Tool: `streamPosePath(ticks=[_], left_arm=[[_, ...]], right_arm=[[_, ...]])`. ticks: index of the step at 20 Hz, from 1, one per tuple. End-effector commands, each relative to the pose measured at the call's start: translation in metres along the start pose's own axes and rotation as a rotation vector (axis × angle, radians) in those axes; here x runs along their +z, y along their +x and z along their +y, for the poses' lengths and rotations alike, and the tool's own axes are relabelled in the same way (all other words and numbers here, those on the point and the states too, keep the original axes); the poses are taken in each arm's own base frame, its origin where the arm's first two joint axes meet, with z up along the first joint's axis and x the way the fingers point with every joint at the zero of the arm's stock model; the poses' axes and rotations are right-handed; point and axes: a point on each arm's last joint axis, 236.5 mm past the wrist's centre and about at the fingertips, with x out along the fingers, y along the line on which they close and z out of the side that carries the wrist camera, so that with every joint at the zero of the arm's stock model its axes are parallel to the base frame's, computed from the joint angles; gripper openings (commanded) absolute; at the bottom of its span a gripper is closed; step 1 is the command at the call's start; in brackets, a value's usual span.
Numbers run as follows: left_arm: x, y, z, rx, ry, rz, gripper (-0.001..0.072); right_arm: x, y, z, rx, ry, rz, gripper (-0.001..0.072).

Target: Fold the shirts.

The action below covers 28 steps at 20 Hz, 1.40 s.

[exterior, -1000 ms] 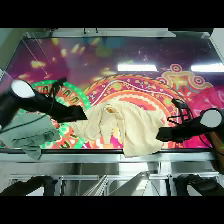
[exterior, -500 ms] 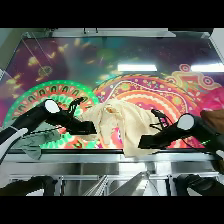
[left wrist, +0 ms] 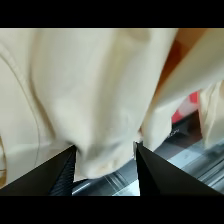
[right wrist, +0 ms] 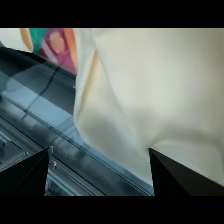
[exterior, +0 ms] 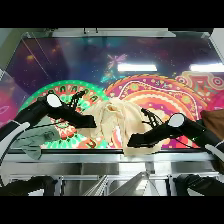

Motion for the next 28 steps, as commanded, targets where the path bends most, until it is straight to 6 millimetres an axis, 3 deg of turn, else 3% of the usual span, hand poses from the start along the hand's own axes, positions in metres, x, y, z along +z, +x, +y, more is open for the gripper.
streamPosePath(ticks=[1,2,3,4,7,10,11,12,13,17,19,21,22,24,26,27,28], left_arm=[[-0.009,-0.024,-0.014,-0.042,0.022,0.087,0.0472],[-0.015,-0.032,-0.016,-0.056,0.021,0.123,0.0700],[-0.021,-0.037,-0.016,-0.062,0.015,0.148,0.0701],[-0.027,-0.038,-0.012,-0.061,0.002,0.154,0.0700],[-0.050,-0.022,-0.004,-0.042,-0.020,0.144,0.0700],[-0.053,0.000,0.004,-0.005,-0.014,0.083,0.0700],[-0.050,0.006,0.005,0.004,-0.011,0.067,0.0700],[-0.043,0.011,0.006,0.015,-0.011,0.042,0.0700],[-0.035,0.016,0.009,0.026,-0.022,0.019,0.0700],[-0.006,0.033,0.018,0.044,-0.057,-0.001,0.0700],[0.000,0.039,0.018,0.038,-0.058,0.038,0.0699],[0.001,0.045,0.018,0.028,-0.060,0.091,0.0693],[-0.001,0.048,0.019,0.024,-0.064,0.117,0.0598],[-0.006,0.052,0.018,0.015,-0.068,0.167,0.0275],[-0.007,0.052,0.016,0.007,-0.067,0.192,0.0020],[-0.005,0.050,0.014,0.004,-0.062,0.189,0.0001],[-0.003,0.048,0.012,0.000,-0.057,0.190,0.0001]], right_arm=[[0.003,-0.028,0.018,0.083,-0.023,0.015,0.0653],[0.005,-0.040,0.023,0.099,-0.030,0.002,0.0609],[0.007,-0.051,0.025,0.107,-0.037,-0.020,0.0463],[0.005,-0.060,0.023,0.097,-0.046,-0.033,0.0368],[-0.025,-0.082,-0.020,-0.088,-0.055,0.031,0.0362],[-0.049,-0.100,-0.077,-0.331,0.062,0.037,0.0362],[-0.055,-0.103,-0.091,-0.388,0.108,0.019,0.0377],[-0.057,-0.102,-0.100,-0.415,0.158,-0.008,0.0502],[-0.055,-0.097,-0.104,-0.411,0.188,-0.035,0.0679],[-0.038,-0.067,-0.084,-0.244,0.242,-0.090,0.0694],[-0.030,-0.054,-0.074,-0.165,0.250,-0.085,0.0694],[-0.029,-0.042,-0.078,-0.143,0.271,-0.046,0.0694],[-0.030,-0.037,-0.083,-0.148,0.276,-0.024,0.0694],[-0.033,-0.027,-0.085,-0.126,0.258,0.021,0.0694],[-0.028,-0.020,-0.078,-0.070,0.228,0.025,0.0693],[-0.021,-0.018,-0.071,-0.032,0.216,0.003,0.0671],[-0.013,-0.018,-0.062,0.008,0.195,-0.026,0.0390]])
